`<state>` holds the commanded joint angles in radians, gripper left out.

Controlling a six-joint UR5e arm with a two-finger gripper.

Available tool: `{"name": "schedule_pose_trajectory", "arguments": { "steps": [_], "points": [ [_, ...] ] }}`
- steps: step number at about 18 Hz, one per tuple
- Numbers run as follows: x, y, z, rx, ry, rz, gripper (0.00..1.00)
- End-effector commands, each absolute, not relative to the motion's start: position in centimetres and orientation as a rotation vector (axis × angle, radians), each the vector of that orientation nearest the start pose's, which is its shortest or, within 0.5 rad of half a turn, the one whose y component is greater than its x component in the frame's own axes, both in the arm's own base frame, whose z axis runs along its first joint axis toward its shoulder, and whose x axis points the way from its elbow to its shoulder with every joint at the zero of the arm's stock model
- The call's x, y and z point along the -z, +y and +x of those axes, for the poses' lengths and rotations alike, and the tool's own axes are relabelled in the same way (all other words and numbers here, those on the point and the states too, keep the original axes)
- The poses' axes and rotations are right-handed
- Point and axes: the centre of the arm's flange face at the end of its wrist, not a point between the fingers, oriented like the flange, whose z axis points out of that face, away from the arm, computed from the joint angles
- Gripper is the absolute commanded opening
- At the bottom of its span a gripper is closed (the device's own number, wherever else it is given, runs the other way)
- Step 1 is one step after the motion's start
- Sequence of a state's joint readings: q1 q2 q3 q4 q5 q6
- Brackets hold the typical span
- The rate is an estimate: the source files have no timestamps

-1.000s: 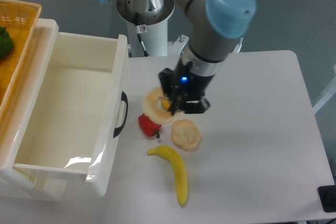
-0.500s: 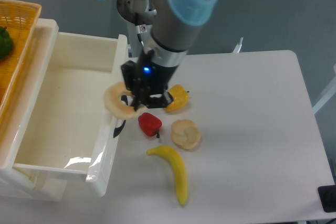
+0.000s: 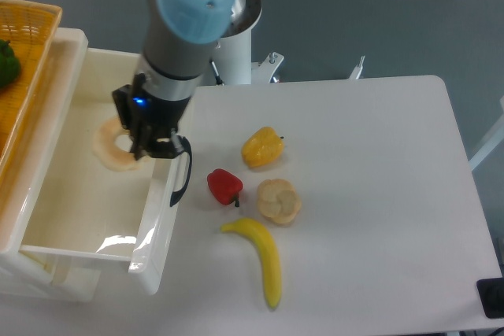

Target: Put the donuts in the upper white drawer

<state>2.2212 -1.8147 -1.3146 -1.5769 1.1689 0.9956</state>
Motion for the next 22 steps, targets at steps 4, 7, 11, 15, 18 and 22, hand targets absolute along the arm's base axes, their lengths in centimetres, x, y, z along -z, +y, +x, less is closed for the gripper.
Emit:
{"name": "schedule_pose_trajectory", "arguments": {
  "steps": [4, 7, 11, 15, 18, 22],
  "points": [
    [-48.1, 57.9, -21.8, 0.404, 0.493, -2.782, 0.94],
    [-48.1, 57.8, -21.9, 0.4, 0.49, -2.784, 1.0],
    [-48.6, 57.2, -23.2, 0.382, 0.458, -2.785, 1.0],
    [-52.1, 53.6, -27.0, 0.296, 0.343, -2.757, 1.0],
    [-52.3, 52.0, -29.7, 0.278, 0.269, -2.76, 1.0],
    [-51.3, 48.9, -34.3, 0.256, 0.153, -2.784, 1.0]
  ]
}}
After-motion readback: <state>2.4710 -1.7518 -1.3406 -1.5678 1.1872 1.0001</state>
